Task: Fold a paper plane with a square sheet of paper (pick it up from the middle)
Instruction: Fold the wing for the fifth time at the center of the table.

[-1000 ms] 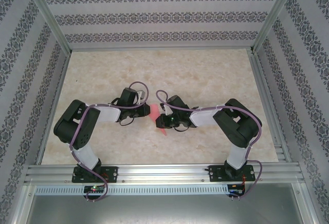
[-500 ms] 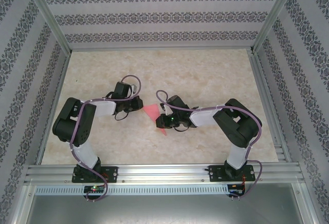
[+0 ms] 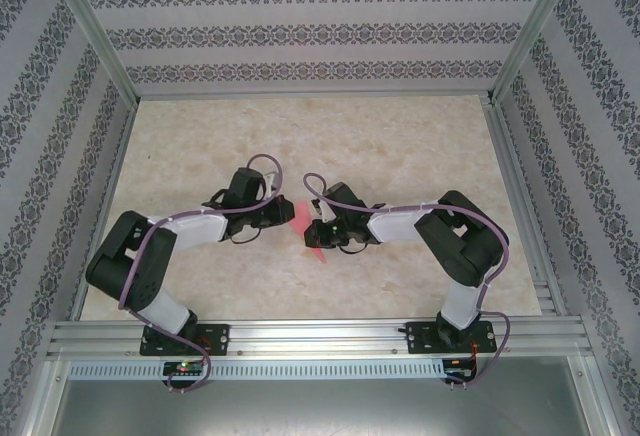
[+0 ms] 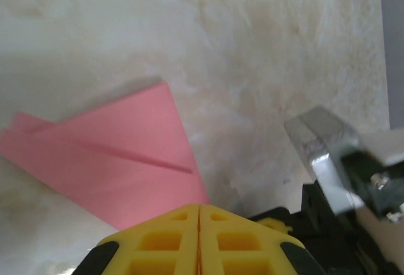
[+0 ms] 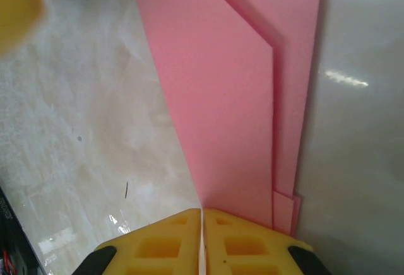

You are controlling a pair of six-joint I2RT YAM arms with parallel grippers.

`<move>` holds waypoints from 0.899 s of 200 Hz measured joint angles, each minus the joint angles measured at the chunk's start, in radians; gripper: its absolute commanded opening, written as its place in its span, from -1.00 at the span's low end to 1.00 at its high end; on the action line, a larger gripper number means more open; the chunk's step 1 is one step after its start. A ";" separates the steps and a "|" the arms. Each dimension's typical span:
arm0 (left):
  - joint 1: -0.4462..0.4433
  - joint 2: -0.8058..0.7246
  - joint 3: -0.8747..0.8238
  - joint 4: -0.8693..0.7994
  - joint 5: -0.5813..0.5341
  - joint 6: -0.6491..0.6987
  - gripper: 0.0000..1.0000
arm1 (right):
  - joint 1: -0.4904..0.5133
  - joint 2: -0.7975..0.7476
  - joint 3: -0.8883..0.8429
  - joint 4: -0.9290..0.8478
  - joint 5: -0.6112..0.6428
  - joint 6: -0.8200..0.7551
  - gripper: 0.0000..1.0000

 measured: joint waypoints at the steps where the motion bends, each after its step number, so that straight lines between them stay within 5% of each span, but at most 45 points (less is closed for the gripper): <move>1: -0.001 0.002 0.000 0.001 0.000 0.000 -0.86 | 0.000 0.000 0.001 -0.001 0.000 0.000 -0.79; 136: -0.017 0.143 0.055 -0.057 -0.024 -0.043 -0.90 | -0.006 0.006 0.000 -0.009 0.003 -0.006 -0.80; 180: 0.058 0.142 0.088 -0.121 -0.061 -0.014 -0.90 | -0.010 0.002 -0.021 0.026 -0.005 -0.009 -0.80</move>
